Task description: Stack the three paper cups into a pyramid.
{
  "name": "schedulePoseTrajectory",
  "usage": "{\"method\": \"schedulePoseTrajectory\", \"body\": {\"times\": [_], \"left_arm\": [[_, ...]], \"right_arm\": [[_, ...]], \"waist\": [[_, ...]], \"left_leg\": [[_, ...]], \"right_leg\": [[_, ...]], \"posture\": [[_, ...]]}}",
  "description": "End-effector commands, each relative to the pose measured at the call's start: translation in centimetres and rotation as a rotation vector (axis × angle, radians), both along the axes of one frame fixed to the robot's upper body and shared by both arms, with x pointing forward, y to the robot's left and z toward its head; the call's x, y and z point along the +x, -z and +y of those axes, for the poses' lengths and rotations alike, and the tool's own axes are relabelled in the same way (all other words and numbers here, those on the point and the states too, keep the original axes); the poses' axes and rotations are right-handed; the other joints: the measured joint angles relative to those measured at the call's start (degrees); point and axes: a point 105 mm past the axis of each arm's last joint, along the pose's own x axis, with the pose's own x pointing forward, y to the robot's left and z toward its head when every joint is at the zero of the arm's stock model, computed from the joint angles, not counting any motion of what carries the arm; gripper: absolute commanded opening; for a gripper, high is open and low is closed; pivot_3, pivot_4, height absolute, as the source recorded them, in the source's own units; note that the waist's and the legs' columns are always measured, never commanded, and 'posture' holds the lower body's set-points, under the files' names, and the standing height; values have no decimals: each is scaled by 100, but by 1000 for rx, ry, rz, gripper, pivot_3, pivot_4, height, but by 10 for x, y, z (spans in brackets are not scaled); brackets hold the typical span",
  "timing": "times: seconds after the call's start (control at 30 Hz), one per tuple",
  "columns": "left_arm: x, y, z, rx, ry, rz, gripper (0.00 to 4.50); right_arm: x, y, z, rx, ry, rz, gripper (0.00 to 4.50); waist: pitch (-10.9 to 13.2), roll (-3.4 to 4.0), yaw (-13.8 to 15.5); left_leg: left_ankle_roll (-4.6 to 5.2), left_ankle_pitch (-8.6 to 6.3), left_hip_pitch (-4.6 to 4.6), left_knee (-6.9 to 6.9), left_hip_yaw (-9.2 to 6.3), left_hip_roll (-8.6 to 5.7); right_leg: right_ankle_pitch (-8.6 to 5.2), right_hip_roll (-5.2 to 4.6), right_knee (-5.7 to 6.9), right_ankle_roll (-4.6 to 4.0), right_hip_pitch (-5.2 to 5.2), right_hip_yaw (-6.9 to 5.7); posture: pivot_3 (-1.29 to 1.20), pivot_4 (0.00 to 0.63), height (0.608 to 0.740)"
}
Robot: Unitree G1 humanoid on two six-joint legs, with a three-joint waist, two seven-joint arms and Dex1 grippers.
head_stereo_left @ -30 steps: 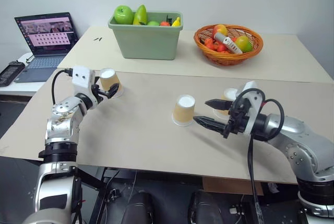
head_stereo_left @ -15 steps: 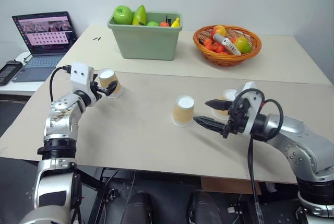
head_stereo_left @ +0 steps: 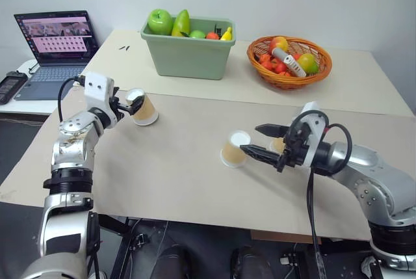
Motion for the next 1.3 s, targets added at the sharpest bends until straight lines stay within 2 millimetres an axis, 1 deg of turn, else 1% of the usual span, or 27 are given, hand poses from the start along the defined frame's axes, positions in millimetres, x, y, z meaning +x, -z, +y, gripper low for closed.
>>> {"method": "schedulePoseTrajectory", "body": {"times": [0.03, 0.13, 0.33, 0.53, 0.67, 0.8, 0.93, 1.13, 1.3], "left_arm": [[1, -18, -2, 19, 18, -58, 4465], [1, -17, -3, 18, 26, -53, 4465], [1, -15, -5, 18, 44, -44, 4465], [4, -7, -9, -46, 84, 18, 4465], [7, 1, -9, -52, 98, 58, 4465], [10, 4, -9, -45, 104, 72, 4465], [14, 1, -16, 23, 131, 58, 4465], [17, -8, -22, 39, 147, 18, 4465], [18, -11, -23, 46, 151, 5, 4465]], "right_arm": [[0, -13, -1, 9, 8, -60, 4399], [0, -12, -2, 3, 12, -64, 4399], [1, -13, -2, 3, 14, -72, 4399], [1, -17, -2, 7, 15, -88, 4399], [1, -21, -2, 16, 15, -102, 4399], [1, -20, -1, 14, 12, -104, 4399], [1, -22, -1, 23, 17, -114, 4399], [1, -20, 0, 31, 20, -113, 4399], [2, -19, 0, 35, 28, -117, 4399]], "waist": [[1, -1, 12], [1, -1, 17], [1, -1, 17], [2, -3, 18], [2, -3, 21], [2, -3, 20], [2, -4, 30], [3, -4, 34], [3, -4, 34]], "left_leg": [[1, 1, 0, -11, 2, -2], [1, 2, -1, -32, 8, -8], [0, 16, 4, -32, 11, -6], [1, 19, 63, -48, 8, -6], [1, 19, 64, -49, 4, -7], [1, 19, 64, -48, 5, -8], [2, 19, 64, -48, 5, -9], [2, 19, 63, -48, 6, -8], [2, 19, 64, -48, 6, -8]], "right_leg": [[3, 0, -17, 5, 0, -2], [4, 0, -37, 8, 1, -5], [8, 0, -33, 13, 6, -2], [10, -2, -49, 15, 67, -3], [11, -2, -48, 15, 68, -4], [11, -2, -47, 15, 68, -4], [11, -2, -48, 16, 69, -5], [11, -2, -48, 16, 69, -5], [11, -2, -47, 16, 69, -5]], "posture": [[0, 150, 740], [0, 150, 740], [0, 150, 740], [0, 150, 740], [0, 150, 740], [0, 150, 740], [0, 150, 740], [0, 150, 740], [0, 150, 740]]}}
